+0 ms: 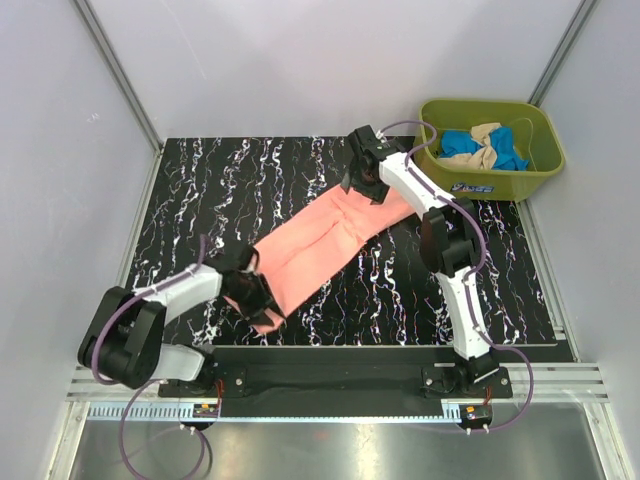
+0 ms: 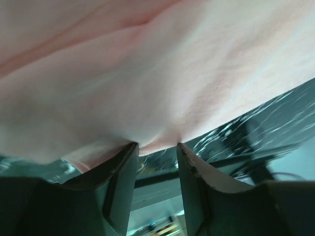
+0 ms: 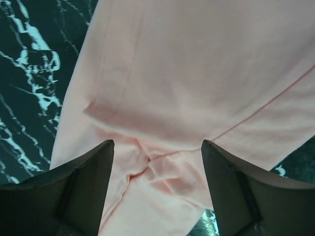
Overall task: Fold and stack the t-shirts
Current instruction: Fold the tshirt
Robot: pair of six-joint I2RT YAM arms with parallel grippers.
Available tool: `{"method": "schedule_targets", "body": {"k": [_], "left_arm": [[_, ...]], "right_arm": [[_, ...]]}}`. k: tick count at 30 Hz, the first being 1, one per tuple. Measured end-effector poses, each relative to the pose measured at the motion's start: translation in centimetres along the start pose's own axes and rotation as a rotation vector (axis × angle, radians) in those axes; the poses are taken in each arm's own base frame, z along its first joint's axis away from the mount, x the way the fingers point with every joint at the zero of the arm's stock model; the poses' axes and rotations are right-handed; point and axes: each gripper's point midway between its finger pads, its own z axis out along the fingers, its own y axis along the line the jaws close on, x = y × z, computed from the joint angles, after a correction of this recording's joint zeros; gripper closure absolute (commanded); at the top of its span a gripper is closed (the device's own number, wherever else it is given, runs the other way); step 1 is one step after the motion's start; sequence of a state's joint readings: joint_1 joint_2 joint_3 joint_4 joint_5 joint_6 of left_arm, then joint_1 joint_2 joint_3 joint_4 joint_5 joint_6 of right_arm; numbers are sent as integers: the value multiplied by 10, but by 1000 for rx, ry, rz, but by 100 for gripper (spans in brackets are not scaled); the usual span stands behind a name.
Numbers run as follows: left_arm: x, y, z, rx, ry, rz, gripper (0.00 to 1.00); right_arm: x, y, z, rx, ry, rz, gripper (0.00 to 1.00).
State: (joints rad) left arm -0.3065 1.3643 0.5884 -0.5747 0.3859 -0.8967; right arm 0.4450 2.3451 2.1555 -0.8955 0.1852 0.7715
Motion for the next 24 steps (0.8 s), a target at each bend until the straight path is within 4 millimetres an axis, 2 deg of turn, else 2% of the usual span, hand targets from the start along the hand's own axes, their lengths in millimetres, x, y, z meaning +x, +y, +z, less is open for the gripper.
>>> {"method": "schedule_targets", "body": {"k": [2,5,8,10,13,17,21,24], "left_arm": [[32,-1,5,-14,63,74,55],[66,10,5,-50,128,145,51],[74,23,-10,-75,109,152,46],[76,22,-24,-55,78,174,40],[73,3,-54,-5,13,241,39],[53,-49,-105,100,-138,371,37],[30,-87,-143,163,-303,465,36],[7,-98,-152,145,-372,489,33]], "right_arm": [[-1,-9,6,30,0,-21,21],[-4,-22,20,70,1,-42,21],[-3,-33,35,105,12,-63,21],[-2,-40,43,130,21,-79,21],[0,-39,54,134,28,-94,21],[-2,-32,59,123,35,-128,20],[-16,-7,71,52,-8,-191,21],[-28,20,80,-28,-76,-241,23]]}}
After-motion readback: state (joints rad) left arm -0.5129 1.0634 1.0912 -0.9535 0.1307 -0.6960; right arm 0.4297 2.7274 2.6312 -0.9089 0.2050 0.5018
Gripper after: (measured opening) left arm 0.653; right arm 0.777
